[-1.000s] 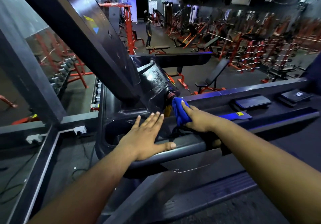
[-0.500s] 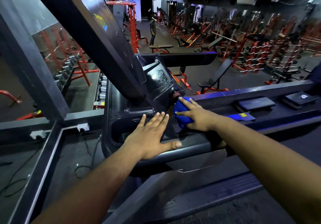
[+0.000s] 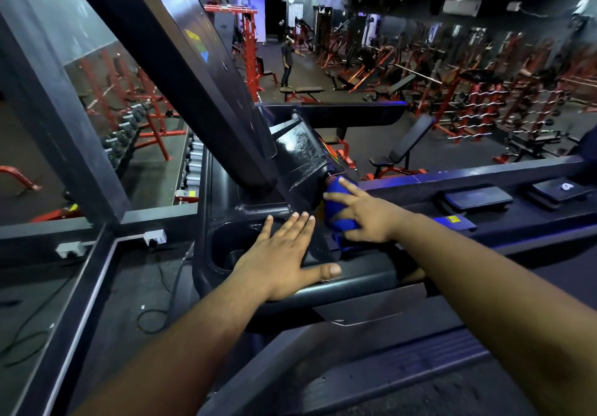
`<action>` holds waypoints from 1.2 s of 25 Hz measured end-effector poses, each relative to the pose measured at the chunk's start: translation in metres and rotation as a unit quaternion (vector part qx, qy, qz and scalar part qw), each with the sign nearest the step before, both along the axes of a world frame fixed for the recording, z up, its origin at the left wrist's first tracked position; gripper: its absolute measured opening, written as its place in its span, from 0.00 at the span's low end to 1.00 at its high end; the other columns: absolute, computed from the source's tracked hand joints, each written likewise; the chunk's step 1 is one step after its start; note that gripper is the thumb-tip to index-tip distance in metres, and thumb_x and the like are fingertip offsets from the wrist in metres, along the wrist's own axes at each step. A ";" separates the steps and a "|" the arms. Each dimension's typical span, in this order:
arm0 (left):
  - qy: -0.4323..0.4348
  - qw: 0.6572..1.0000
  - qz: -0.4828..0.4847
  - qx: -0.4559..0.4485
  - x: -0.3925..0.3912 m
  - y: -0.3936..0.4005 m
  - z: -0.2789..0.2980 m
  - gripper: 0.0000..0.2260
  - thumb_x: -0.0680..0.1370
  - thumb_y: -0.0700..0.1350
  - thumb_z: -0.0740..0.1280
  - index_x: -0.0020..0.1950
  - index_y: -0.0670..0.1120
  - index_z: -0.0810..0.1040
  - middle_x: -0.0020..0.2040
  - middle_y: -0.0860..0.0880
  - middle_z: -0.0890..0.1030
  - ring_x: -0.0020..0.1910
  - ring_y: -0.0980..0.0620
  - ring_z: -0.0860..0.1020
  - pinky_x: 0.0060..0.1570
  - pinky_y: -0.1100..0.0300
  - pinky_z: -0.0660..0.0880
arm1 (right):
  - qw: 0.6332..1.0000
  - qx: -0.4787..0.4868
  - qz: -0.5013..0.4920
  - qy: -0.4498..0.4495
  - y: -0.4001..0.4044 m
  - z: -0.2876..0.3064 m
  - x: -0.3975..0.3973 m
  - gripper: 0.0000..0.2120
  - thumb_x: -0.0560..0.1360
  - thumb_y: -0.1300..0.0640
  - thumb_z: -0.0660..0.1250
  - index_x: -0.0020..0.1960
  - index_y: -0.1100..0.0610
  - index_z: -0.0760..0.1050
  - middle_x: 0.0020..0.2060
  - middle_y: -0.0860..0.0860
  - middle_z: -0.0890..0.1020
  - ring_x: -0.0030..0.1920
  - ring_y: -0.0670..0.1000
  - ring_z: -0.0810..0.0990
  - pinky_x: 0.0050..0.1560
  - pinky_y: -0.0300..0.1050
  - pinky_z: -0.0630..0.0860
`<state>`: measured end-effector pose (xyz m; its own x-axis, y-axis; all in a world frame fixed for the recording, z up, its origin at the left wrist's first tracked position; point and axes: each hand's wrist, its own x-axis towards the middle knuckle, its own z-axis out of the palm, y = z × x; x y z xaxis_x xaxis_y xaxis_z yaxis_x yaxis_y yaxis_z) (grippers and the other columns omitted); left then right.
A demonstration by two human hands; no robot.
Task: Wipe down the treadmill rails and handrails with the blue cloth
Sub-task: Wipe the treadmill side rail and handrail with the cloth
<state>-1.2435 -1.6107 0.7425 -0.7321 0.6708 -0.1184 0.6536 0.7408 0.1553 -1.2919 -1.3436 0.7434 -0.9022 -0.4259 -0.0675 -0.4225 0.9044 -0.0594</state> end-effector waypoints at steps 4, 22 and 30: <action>-0.013 1.000 0.002 0.005 -0.003 0.001 -0.002 0.51 0.67 0.81 0.41 0.80 0.50 0.35 0.80 0.54 0.35 0.77 0.58 0.33 0.77 0.44 0.36 | 0.975 -0.114 -0.189 0.010 -0.026 -0.007 -0.003 0.42 0.75 0.47 0.70 0.80 0.41 0.48 0.80 0.56 0.40 0.78 0.63 0.55 0.76 0.52 0.59; -0.015 1.000 0.001 0.001 -0.004 0.003 -0.003 0.53 0.65 0.83 0.41 0.80 0.50 0.33 0.79 0.54 0.33 0.77 0.57 0.32 0.77 0.43 0.37 | 0.957 -0.084 -0.276 -0.032 -0.015 -0.013 0.009 0.50 0.74 0.49 0.67 0.77 0.41 0.31 0.66 0.63 0.67 0.57 0.66 0.78 0.61 0.54 0.74; -0.006 1.000 0.007 0.010 0.000 0.000 -0.001 0.52 0.66 0.81 0.40 0.80 0.48 0.34 0.80 0.53 0.35 0.78 0.57 0.34 0.78 0.44 0.37 | 0.991 0.020 -0.122 -0.048 -0.017 0.010 0.021 0.29 0.77 0.61 0.62 0.76 0.48 0.64 0.80 0.55 0.43 0.79 0.64 0.48 0.78 0.56 0.53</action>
